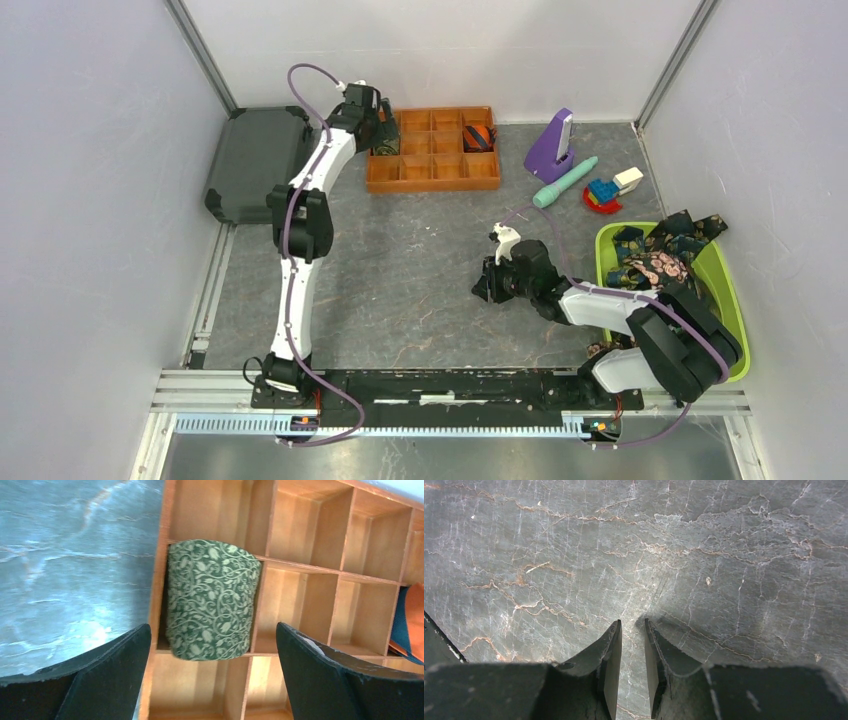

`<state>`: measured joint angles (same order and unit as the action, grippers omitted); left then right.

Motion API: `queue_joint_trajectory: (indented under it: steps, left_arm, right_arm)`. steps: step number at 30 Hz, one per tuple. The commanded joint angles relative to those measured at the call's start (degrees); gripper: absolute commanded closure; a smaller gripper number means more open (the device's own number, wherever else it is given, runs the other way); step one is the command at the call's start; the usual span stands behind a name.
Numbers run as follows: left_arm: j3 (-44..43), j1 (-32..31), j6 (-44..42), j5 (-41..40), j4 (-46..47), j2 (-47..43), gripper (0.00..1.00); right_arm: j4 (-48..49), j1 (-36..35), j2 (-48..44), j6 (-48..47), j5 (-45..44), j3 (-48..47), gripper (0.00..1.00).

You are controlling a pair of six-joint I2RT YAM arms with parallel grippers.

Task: Roll the ties
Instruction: Place the tie in the storage box.

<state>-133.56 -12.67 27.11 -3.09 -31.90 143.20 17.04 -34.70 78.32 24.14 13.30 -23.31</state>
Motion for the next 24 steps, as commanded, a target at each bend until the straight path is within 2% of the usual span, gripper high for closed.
queue_joint_trajectory:
  steps: [1,6,10,15,24]
  left_arm:
    - [0.14,0.71,-4.45,-5.83,-2.56,-5.68,0.0]
    - [2.39,0.71,-4.67,-6.78,-2.24,-7.87,0.0]
    - [9.46,0.04,-5.03,-6.42,2.01,-13.56,0.0]
    - [15.36,-1.55,-6.62,-7.38,1.4,-21.07,0.0]
    - [36.74,-4.06,-6.32,-4.49,1.75,-41.91,0.0]
  right_arm:
    - [1.88,0.38,-1.37,-0.09,0.55,0.45,0.71]
    - [2.17,0.42,-1.16,-0.06,0.73,0.54,0.71]
    - [2.22,0.42,-0.76,-0.15,0.64,0.44,0.71]
    - [2.72,0.47,-2.0,-1.61,0.26,0.44,0.71]
    - [4.98,0.34,-12.59,-5.08,-1.43,2.73,0.63]
